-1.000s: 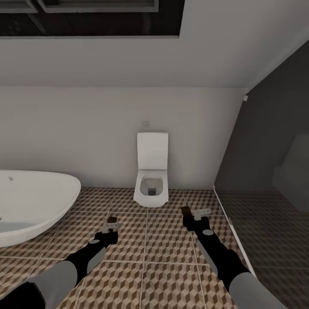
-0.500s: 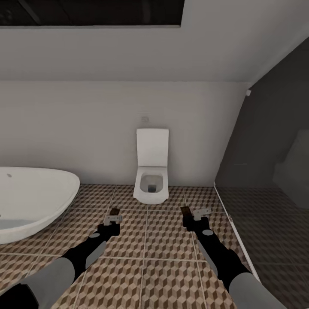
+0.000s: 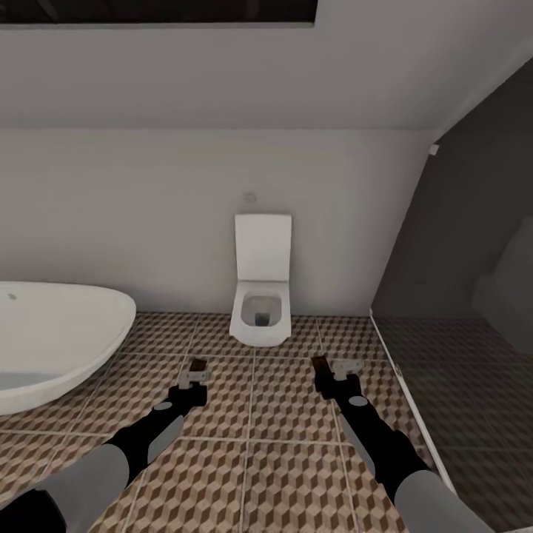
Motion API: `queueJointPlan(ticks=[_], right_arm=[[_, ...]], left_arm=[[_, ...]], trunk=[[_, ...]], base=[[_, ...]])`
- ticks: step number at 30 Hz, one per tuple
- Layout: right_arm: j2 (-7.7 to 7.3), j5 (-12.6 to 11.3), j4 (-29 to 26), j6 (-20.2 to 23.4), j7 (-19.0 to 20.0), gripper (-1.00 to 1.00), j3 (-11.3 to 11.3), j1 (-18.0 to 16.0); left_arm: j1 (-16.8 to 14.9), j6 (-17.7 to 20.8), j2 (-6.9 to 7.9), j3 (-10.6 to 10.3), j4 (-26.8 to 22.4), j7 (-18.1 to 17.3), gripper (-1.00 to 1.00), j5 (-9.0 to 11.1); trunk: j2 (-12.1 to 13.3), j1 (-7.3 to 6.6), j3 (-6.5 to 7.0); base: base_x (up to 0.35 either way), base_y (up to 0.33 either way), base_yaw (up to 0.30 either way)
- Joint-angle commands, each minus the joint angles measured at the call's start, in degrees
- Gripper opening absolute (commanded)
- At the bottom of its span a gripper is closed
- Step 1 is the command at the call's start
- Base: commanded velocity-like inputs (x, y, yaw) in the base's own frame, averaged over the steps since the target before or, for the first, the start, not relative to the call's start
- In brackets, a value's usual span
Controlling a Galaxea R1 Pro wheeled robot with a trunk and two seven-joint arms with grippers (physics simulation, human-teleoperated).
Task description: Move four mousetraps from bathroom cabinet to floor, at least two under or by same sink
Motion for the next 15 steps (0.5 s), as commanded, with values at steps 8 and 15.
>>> queueJointPlan(ticks=[8, 15], right_arm=[[0.08, -0.79, -0.09, 0.24, -0.72, -1.0, 0.41, -0.08], [0.12, -0.79, -0.09, 0.24, -0.72, -1.0, 0.41, -0.07]], left_arm=[[-0.05, -0.01, -0.01, -0.5, -0.14, 0.58, -1.0, 0.23], [-0.05, -0.01, -0.02, -0.5, -0.15, 0.58, -1.0, 0.23]], trunk=[[-3.28, 1.77, -2.24], [-6.09, 3.31, -4.13]], base=[[0.0, 0.0, 0.0], [0.0, 0.0, 0.0]])
